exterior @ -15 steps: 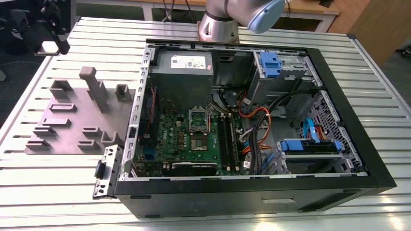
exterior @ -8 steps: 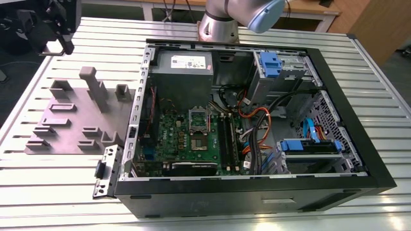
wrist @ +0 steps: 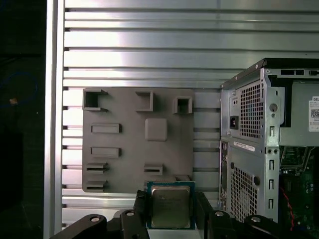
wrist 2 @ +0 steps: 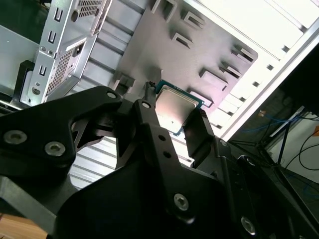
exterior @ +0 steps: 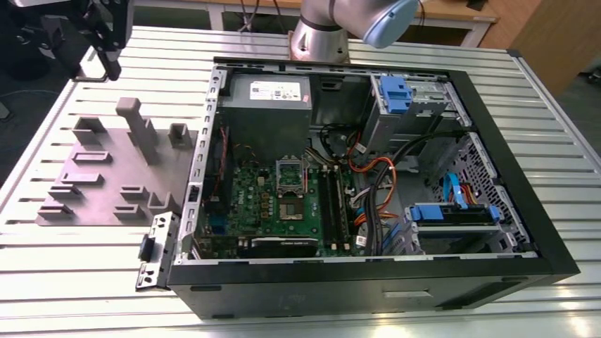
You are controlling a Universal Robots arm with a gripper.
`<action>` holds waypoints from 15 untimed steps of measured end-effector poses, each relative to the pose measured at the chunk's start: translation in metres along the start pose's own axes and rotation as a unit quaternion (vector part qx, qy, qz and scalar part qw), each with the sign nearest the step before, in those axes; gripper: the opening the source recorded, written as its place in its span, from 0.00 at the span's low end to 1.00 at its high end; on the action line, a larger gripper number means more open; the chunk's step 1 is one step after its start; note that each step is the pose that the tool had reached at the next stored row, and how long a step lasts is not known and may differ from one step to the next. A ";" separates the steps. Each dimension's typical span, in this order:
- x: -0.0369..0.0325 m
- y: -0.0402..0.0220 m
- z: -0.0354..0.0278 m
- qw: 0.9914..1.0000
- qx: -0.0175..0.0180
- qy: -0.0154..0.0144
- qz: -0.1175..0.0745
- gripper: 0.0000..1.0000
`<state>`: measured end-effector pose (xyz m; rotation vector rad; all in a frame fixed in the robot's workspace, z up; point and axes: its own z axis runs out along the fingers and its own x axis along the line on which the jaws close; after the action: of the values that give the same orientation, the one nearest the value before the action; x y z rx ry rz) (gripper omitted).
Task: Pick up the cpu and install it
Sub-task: 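Pick up the cpu and move it towards the insertion slot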
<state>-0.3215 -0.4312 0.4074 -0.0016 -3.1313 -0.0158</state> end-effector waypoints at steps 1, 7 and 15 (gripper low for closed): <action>-0.0010 0.0000 0.0000 1.000 0.000 0.000 0.000 0.47; -0.0070 0.0000 -0.0001 1.000 0.000 0.000 0.000 0.47; -0.0151 -0.0008 -0.0001 1.000 0.000 0.000 0.000 0.47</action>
<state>-0.3064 -0.4320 0.4073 -0.0017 -3.1312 -0.0161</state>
